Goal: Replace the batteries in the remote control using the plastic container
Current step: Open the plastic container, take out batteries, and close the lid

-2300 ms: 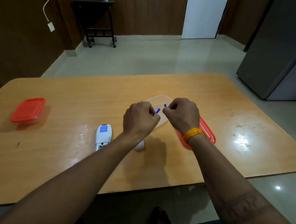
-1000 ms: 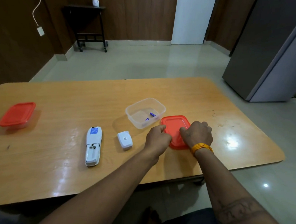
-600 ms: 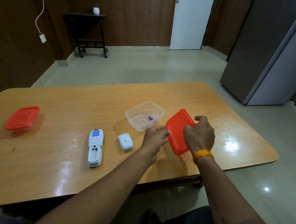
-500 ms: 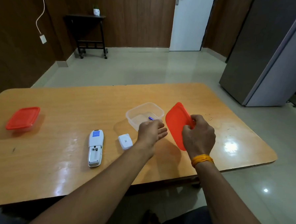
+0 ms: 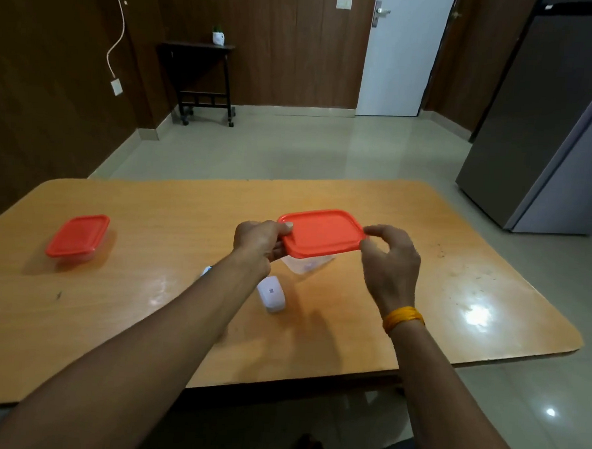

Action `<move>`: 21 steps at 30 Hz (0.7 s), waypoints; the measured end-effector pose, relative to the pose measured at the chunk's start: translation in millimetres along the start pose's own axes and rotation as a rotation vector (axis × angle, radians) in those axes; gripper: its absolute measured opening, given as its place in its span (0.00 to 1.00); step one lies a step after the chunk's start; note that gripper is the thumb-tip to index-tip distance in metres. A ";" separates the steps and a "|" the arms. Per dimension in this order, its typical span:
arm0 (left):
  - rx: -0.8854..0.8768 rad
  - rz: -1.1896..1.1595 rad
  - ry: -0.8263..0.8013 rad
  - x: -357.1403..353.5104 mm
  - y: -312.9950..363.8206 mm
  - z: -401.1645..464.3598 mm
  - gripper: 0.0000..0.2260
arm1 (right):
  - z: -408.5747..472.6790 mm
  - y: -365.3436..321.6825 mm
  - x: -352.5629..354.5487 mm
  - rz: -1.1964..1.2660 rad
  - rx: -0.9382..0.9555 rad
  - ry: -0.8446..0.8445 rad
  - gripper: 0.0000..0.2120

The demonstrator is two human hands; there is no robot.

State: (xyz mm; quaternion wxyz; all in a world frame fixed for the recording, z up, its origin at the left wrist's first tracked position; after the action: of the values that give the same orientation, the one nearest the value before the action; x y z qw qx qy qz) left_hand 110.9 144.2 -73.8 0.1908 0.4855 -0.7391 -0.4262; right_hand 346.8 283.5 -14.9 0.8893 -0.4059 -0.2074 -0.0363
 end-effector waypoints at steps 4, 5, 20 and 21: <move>-0.034 0.021 -0.008 4.9 0.5 9.6 0.08 | 6.2 44.5 -31.6 0.227 -0.392 0.004 0.11; -0.054 0.036 -0.004 5.9 1.3 11.7 0.09 | 8.3 49.1 -38.3 0.243 -0.415 0.003 0.10; -0.258 0.462 0.322 12.1 29.6 57.0 0.08 | 44.8 99.4 -90.5 0.108 -0.456 -0.038 0.06; -0.238 0.462 0.318 11.7 25.0 60.6 0.08 | 44.2 103.5 -91.4 0.100 -0.467 -0.042 0.05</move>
State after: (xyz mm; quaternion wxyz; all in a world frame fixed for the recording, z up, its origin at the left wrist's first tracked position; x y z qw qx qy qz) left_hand 49.5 165.0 -89.2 0.4515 0.3394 -0.7356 -0.3740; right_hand 272.6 375.7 -98.6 0.7674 -0.6111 -0.1915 -0.0308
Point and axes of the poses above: each hand's wrist, its own z-axis towards the middle knuckle, its own x-axis out of the back of the hand, y = z × x, the point moved 10 cm from there along z, towards the middle knuckle, and after that the axes turned 13 degrees about x, right-handed, at the moved point
